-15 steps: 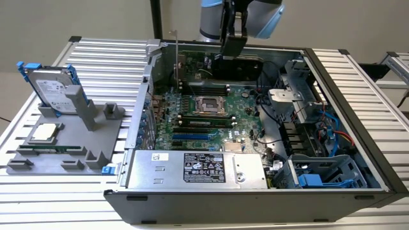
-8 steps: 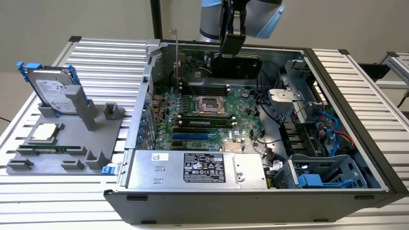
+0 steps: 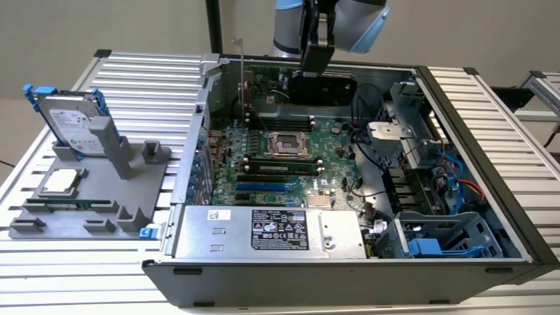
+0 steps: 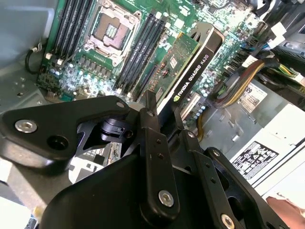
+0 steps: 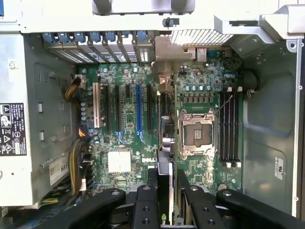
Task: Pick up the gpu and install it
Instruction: 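Insert the gpu into the slot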
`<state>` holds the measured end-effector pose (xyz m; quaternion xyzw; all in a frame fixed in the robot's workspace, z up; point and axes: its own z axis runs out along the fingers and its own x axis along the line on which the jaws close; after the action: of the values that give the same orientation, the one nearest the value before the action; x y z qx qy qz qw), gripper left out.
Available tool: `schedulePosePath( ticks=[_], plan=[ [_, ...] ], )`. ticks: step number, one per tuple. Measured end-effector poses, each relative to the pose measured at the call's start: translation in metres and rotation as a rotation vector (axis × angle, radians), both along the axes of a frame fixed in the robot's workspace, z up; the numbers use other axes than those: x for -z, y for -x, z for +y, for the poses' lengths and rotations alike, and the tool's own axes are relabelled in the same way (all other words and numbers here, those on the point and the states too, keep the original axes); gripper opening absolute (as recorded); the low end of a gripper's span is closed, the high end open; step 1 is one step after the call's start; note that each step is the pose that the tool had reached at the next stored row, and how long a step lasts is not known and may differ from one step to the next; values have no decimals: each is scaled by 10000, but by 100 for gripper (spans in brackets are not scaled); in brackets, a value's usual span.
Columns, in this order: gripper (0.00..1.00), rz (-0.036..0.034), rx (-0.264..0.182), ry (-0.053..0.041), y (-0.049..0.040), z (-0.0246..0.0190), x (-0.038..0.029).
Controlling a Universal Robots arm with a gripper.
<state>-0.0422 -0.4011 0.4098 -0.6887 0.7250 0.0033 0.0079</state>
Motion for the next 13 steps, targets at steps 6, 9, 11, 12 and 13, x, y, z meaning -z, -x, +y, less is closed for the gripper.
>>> schedulePosePath(
  ticks=[6,9,11,12,13],
  plan=[
    [0,-1,0,-1,1,34,12],
    [0,0,0,0,1,47,18],
    [0,0,0,-1,1,55,22],
    [0,0,0,1,2,59,23],
    [0,0,0,-1,1,62,25]
  ],
)
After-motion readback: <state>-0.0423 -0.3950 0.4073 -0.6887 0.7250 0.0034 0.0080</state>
